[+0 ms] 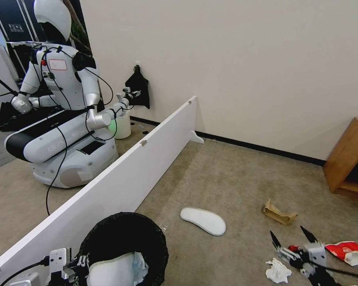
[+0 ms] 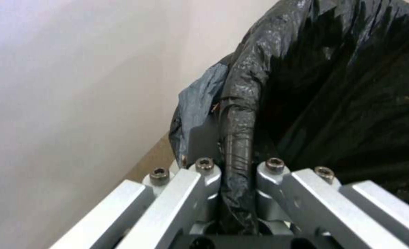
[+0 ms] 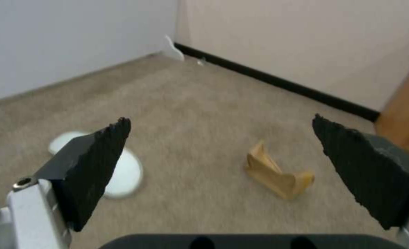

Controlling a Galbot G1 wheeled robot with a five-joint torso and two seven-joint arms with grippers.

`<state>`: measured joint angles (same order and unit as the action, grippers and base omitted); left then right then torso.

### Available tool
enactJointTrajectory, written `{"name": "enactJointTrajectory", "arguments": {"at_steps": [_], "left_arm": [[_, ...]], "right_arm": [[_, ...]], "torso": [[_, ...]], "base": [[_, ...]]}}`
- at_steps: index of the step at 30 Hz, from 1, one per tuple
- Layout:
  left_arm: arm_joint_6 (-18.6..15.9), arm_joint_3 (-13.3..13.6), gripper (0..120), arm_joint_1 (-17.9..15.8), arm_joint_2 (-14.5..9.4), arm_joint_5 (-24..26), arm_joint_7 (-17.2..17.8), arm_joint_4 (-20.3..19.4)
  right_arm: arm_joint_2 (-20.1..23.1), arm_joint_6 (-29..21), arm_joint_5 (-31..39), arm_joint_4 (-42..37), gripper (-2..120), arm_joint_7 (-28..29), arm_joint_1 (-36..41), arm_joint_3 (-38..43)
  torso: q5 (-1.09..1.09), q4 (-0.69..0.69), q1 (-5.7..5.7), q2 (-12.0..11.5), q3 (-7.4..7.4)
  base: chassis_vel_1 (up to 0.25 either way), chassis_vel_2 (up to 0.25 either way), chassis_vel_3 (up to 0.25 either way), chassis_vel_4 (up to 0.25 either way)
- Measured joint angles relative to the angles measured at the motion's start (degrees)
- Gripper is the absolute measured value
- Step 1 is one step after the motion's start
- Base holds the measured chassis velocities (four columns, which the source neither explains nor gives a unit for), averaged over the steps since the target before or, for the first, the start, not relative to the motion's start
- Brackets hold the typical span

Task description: Pick up the trash bin, then pick up the garbage from the floor and place it into the trash bin.

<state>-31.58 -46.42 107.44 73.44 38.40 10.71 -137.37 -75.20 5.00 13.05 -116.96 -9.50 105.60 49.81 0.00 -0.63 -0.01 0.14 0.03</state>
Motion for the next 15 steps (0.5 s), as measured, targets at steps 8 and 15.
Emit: {"name": "enactJointTrajectory", "arguments": {"at_steps": [8,15], "left_arm": [[1.4,-0.2,4,-0.1,-0.6,0.2,-0.1,1.0],[1.4,-0.8,4,0.2,-0.6,0.6,-0.2,1.1]], "right_arm": [[-2.3,0.2,-0.1,3.1,100,-1.6,0.2,0.4],[-2.4,-1.9,-0.9,7.3,100,-1.6,-1.4,1.6]], "torso": [[0.0,0.01,0.0,0.0,0.0],[0.0,0.02,0.0,0.0,0.0]], "base": [[0.0,0.0,0.0,0.0],[0.0,0.0,0.0,0.0]]}}
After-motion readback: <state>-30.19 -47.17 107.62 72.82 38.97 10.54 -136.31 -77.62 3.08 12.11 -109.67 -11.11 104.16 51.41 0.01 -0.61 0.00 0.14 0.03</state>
